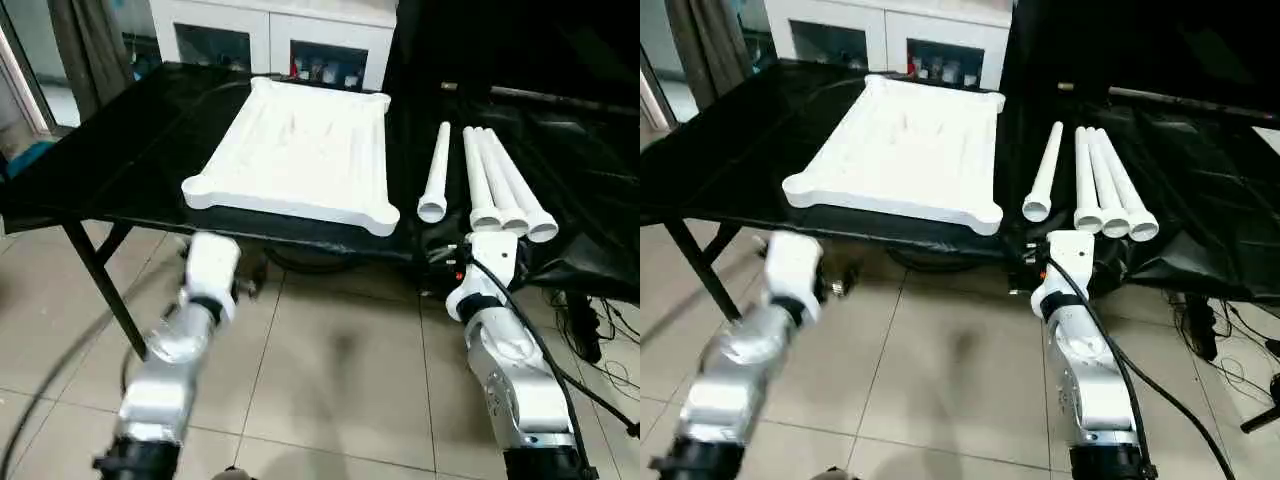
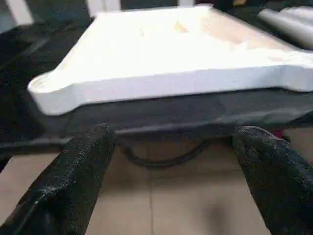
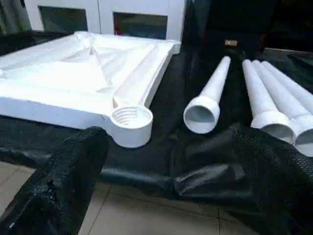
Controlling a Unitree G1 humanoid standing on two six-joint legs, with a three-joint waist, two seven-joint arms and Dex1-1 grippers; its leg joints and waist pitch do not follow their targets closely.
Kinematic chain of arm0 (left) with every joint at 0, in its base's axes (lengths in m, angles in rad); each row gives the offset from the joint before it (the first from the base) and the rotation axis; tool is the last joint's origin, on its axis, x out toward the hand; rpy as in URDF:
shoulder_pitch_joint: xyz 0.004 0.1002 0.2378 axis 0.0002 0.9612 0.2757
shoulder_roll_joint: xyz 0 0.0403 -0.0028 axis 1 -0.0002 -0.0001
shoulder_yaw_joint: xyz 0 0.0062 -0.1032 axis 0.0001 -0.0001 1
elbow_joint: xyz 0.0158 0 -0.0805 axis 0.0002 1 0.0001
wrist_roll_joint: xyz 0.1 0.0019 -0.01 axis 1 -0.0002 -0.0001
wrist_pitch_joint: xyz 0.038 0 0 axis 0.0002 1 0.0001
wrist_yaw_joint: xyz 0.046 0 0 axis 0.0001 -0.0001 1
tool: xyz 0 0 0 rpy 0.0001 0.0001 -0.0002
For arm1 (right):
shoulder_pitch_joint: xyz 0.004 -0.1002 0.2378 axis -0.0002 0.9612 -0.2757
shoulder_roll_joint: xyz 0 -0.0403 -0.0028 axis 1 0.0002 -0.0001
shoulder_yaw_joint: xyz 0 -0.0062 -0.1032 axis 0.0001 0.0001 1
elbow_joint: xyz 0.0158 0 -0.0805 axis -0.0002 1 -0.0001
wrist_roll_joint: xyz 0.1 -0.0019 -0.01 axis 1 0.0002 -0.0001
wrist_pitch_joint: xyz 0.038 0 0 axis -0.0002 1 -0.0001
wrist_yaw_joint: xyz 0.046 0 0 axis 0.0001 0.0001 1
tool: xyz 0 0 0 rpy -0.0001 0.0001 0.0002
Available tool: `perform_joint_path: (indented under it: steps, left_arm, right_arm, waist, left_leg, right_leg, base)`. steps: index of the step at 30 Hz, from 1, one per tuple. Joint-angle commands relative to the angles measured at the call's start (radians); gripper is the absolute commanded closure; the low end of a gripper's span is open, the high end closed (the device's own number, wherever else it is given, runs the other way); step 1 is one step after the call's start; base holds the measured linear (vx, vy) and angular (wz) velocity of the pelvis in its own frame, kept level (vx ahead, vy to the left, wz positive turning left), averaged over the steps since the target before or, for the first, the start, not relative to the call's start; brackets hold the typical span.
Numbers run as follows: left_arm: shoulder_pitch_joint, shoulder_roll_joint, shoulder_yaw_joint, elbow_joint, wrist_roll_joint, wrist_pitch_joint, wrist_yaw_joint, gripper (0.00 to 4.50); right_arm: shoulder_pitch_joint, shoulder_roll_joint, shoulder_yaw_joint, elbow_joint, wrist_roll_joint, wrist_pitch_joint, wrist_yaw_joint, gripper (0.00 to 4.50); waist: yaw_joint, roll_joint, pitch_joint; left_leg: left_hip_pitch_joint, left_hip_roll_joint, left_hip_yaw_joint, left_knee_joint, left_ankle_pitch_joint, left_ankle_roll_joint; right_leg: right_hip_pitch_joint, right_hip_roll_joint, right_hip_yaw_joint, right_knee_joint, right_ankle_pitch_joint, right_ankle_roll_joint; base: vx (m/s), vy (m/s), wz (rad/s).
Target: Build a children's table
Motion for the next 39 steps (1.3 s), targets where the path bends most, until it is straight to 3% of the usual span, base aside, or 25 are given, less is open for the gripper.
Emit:
perform_joint_path:
  steps: [1, 4, 5, 7, 8, 9, 10, 14, 18, 20, 22, 25, 27, 32, 36, 39]
  left_arm:
    - [0.019, 0.044, -0.069, 0.056, 0.063, -0.122, -0.042, 0.11]
    - [0.043, 0.069, -0.104, 0.092, 0.103, -0.236, -0.036, 0.11]
    - [0.053, 0.072, -0.106, 0.098, 0.103, -0.264, -0.031, 0.11]
    - [0.087, 0.064, -0.094, 0.090, 0.079, -0.307, -0.038, 0.11]
    - [0.097, 0.064, -0.094, 0.083, 0.075, -0.307, -0.043, 0.11]
    - [0.159, 0.064, -0.092, 0.040, 0.053, -0.304, -0.068, 0.11]
    - [0.189, 0.067, -0.093, 0.016, 0.044, -0.296, -0.077, 0.11]
    - [0.281, 0.072, -0.083, -0.074, 0.017, -0.267, -0.070, 0.11]
    - [0.322, 0.059, -0.059, -0.143, -0.012, -0.253, -0.058, 0.11]
    - [0.333, 0.042, -0.038, -0.190, -0.040, -0.236, -0.048, 0.11]
    - [0.312, 0.023, -0.011, -0.212, -0.068, -0.197, -0.030, 0.11]
    - [0.278, 0.007, 0.017, -0.217, -0.111, -0.144, -0.014, 0.11]
    - [0.202, -0.011, 0.062, -0.207, -0.155, -0.090, 0.031, 0.11]
    - [0.121, 0.006, 0.047, -0.153, -0.091, -0.090, 0.044, 0.11]
    - [0.046, 0.015, 0.011, -0.072, -0.052, -0.096, 0.021, 0.11]
    - [0.011, 0.028, -0.022, -0.016, -0.029, -0.097, 0.007, 0.11]
  right_arm:
    - [0.023, -0.005, -0.010, -0.007, 0.027, 0.000, 0.027, 0.00]
    - [0.049, -0.014, -0.001, 0.006, 0.006, -0.023, 0.034, 0.00]
    - [0.058, -0.014, 0.000, 0.009, 0.005, -0.029, 0.037, 0.00]
    - [0.085, -0.019, 0.003, 0.013, -0.006, -0.045, 0.037, 0.00]
    - [0.091, -0.020, 0.003, 0.012, -0.007, -0.047, 0.037, 0.00]
    - [0.128, -0.028, -0.001, -0.001, -0.012, -0.054, 0.034, 0.00]
    - [0.146, -0.032, -0.003, -0.011, -0.010, -0.055, 0.036, 0.00]
    - [0.206, -0.036, -0.019, -0.076, 0.011, -0.043, 0.050, 0.00]
    - [0.255, -0.035, -0.027, -0.125, 0.030, -0.040, 0.062, 0.00]
    - [0.283, -0.035, -0.025, -0.152, 0.035, -0.041, 0.064, 0.00]
    - [0.284, -0.034, -0.021, -0.166, 0.040, -0.034, 0.065, 0.00]
    - [0.263, -0.030, -0.021, -0.182, 0.057, -0.017, 0.069, 0.00]
    - [0.208, -0.029, -0.016, -0.220, 0.073, 0.025, 0.075, 0.00]
    - [0.142, -0.038, -0.005, -0.224, 0.057, 0.063, 0.071, 0.00]
    - [0.073, -0.035, -0.004, -0.181, 0.061, 0.068, 0.064, 0.00]
    - [0.042, -0.031, -0.005, -0.130, 0.056, 0.062, 0.059, 0.00]
  waist:
    - [0.001, 0.015, -0.041]
    - [-0.001, 0.015, -0.044]
    - [0.000, 0.023, -0.044]
    - [-0.003, 0.022, -0.044]
    - [-0.002, 0.020, -0.044]
    - [0.000, 0.026, -0.044]
    - [-0.004, 0.020, -0.040]
    - [-0.002, 0.019, -0.039]
    - [-0.002, 0.021, -0.031]
    - [-0.007, 0.019, -0.023]
    - [-0.010, 0.020, -0.025]
    - [-0.018, 0.020, -0.023]
    - [-0.025, 0.021, -0.025]
    - [-0.037, 0.023, -0.025]
    - [-0.044, 0.025, -0.028]
    - [-0.043, 0.029, -0.027]
  left_leg:
    - [0.033, 0.021, -0.013, -0.083, -0.491, -0.046]
    - [0.031, 0.024, -0.015, -0.088, -0.489, -0.057]
    - [0.033, 0.026, -0.016, -0.088, -0.492, -0.060]
    - [0.031, 0.026, -0.016, -0.090, -0.507, -0.063]
    - [0.033, 0.028, -0.014, -0.089, -0.507, -0.060]
    - [0.033, 0.029, -0.014, -0.089, -0.507, -0.058]
    - [0.028, 0.029, -0.011, -0.090, -0.511, -0.053]
    - [0.030, 0.029, -0.009, -0.089, -0.523, -0.038]
    - [0.034, 0.029, -0.011, -0.090, -0.557, -0.040]
    - [0.041, 0.024, -0.013, -0.088, -0.612, -0.049]
    - [0.045, 0.023, -0.017, -0.086, -0.630, -0.055]
    - [0.041, 0.019, -0.021, -0.087, -0.633, -0.058]
    - [0.042, 0.017, -0.022, -0.086, -0.637, -0.062]
    - [0.038, 0.017, -0.029, -0.093, -0.616, -0.064]
    - [0.039, 0.015, -0.032, -0.095, -0.627, -0.068]
    - [0.049, 0.016, -0.030, -0.094, -0.649, -0.069]
  right_leg:
    - [0.004, -0.033, 0.026, -0.108, -0.365, -0.066]
    - [0.007, -0.034, 0.026, -0.104, -0.358, -0.065]
    - [0.006, -0.034, 0.026, -0.103, -0.347, -0.070]
    - [0.007, -0.034, 0.026, -0.101, -0.334, -0.082]
    - [0.005, -0.034, 0.027, -0.102, -0.322, -0.090]
    - [0.005, -0.036, 0.028, -0.098, -0.311, -0.099]
    - [0.006, -0.034, 0.028, -0.101, -0.318, -0.099]
    - [0.003, -0.034, 0.030, -0.107, -0.366, -0.085]
    - [-0.004, -0.033, 0.029, -0.118, -0.446, -0.065]
    - [-0.012, -0.032, 0.023, -0.131, -0.539, -0.047]
    - [-0.014, -0.031, 0.021, -0.133, -0.569, -0.035]
    - [-0.012, -0.031, 0.015, -0.138, -0.594, -0.020]
    - [-0.011, -0.027, 0.011, -0.136, -0.587, -0.022]
    - [0.001, -0.032, 0.005, -0.137, -0.561, -0.023]
    - [0.000, -0.030, 0.006, -0.134, -0.526, -0.035]
    - [-0.007, -0.031, 0.007, -0.140, -0.514, -0.051]
  base:
    - [0.000, 0.000, 0.00]
    - [0.000, 0.000, 0.00]
    - [0.000, 0.000, 0.00]
    - [0.000, 0.000, 0.00]
    - [0.000, 0.000, 0.00]
    - [0.000, 0.000, 0.00]
    - [0.000, 0.000, 0.00]
    - [0.000, 0.000, 0.00]
    - [0.000, 0.000, 0.00]
    - [0.000, 0.000, 0.00]
    - [0.000, 0.000, 0.00]
    - [0.000, 0.000, 0.00]
    - [0.000, 0.000, 0.00]
    - [0.000, 0.000, 0.00]
    - [0.000, 0.000, 0.00]
    - [0.000, 0.000, 0.00]
